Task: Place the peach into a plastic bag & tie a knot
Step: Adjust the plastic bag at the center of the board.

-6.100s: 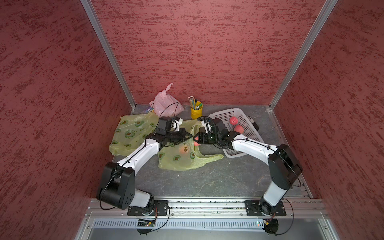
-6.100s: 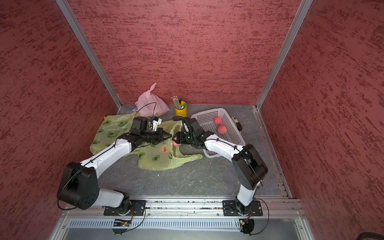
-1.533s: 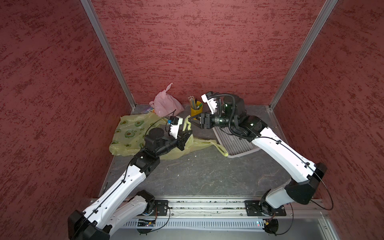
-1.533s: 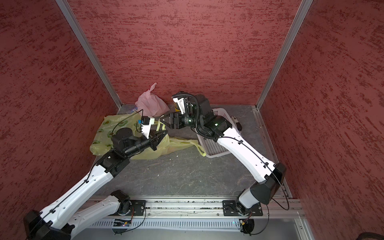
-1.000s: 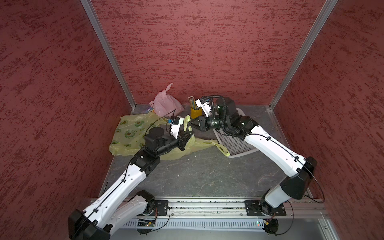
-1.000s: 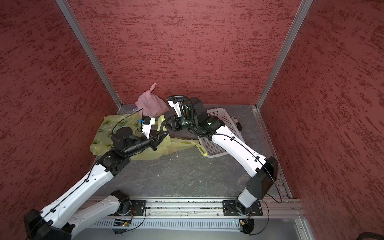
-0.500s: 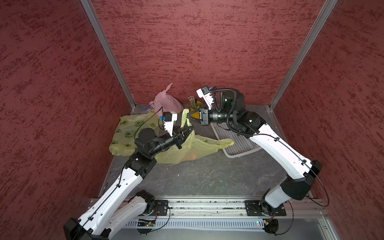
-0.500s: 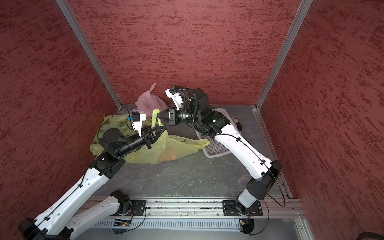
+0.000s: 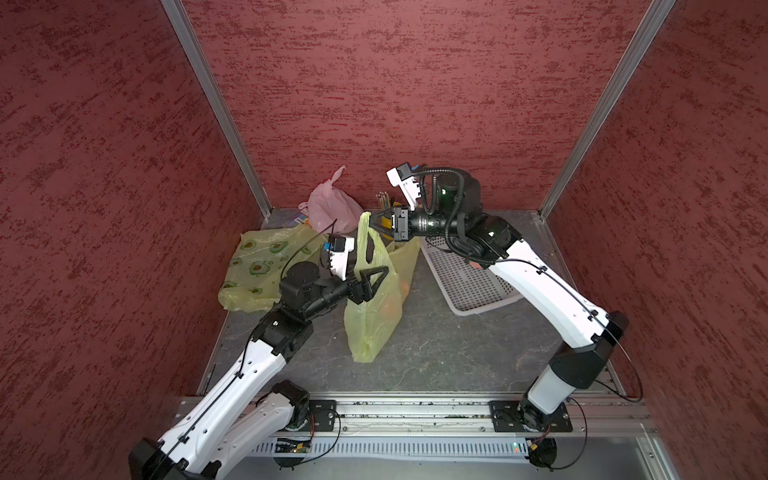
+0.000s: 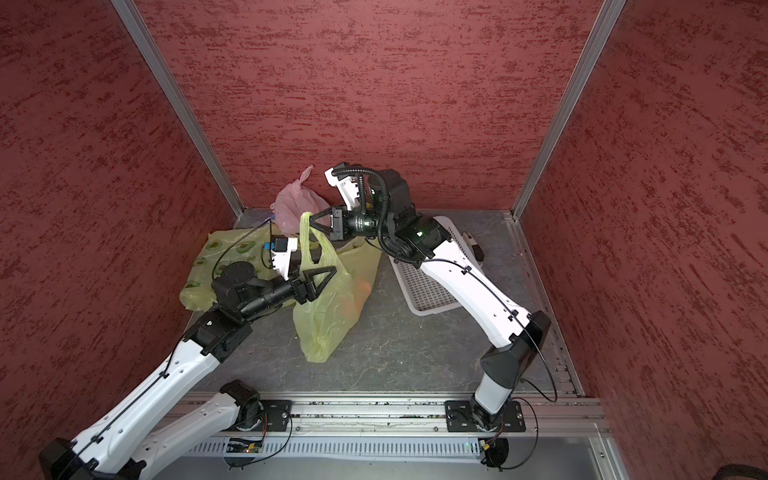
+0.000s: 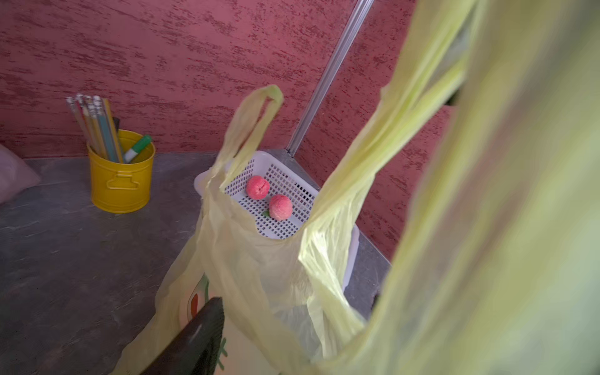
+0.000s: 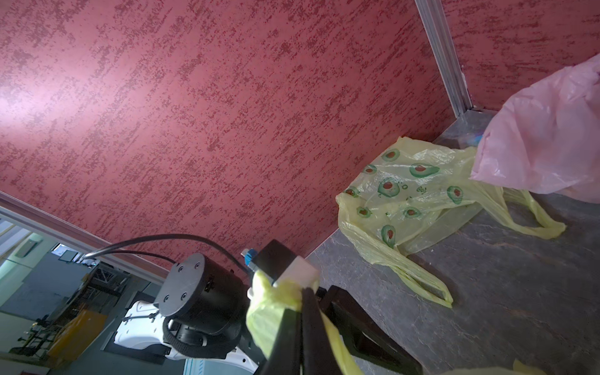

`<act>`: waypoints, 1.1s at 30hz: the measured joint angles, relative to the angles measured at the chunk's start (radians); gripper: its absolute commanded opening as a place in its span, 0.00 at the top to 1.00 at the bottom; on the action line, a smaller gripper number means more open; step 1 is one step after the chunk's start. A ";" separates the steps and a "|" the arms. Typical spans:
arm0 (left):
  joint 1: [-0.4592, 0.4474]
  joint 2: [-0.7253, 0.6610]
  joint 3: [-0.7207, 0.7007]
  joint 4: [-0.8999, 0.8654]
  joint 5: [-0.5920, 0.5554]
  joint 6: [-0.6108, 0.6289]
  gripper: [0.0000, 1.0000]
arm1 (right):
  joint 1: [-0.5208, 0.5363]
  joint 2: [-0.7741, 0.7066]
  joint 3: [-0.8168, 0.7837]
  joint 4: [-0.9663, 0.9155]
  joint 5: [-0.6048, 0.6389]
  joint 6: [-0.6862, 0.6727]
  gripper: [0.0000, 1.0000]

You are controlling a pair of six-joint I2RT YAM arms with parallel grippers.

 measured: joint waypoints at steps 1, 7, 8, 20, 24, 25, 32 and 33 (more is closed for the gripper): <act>0.000 -0.006 0.000 -0.015 -0.020 0.008 0.27 | 0.000 0.006 0.000 0.000 0.000 0.002 1.00; -0.028 -0.067 0.024 -0.117 -0.150 0.056 0.16 | 0.004 0.016 0.000 0.003 0.026 0.019 1.00; -0.046 -0.090 0.029 -0.133 -0.181 0.067 0.15 | 0.006 0.017 0.000 0.005 0.033 0.024 1.00; -0.390 -0.127 0.169 -0.114 -0.845 0.347 0.06 | 0.047 0.109 0.113 0.023 0.095 0.068 1.00; -0.479 0.029 0.217 0.006 -1.054 0.500 0.04 | 0.066 0.134 0.146 0.023 0.124 0.075 1.00; -0.491 0.068 0.222 0.034 -1.098 0.534 0.04 | 0.071 0.134 0.146 0.022 0.131 0.076 1.00; -0.454 0.174 0.203 0.192 -1.282 0.652 0.09 | 0.090 0.134 0.146 0.021 0.156 0.085 1.00; -0.436 0.171 0.202 0.196 -1.287 0.646 0.13 | 0.091 0.134 0.146 0.021 0.156 0.086 1.00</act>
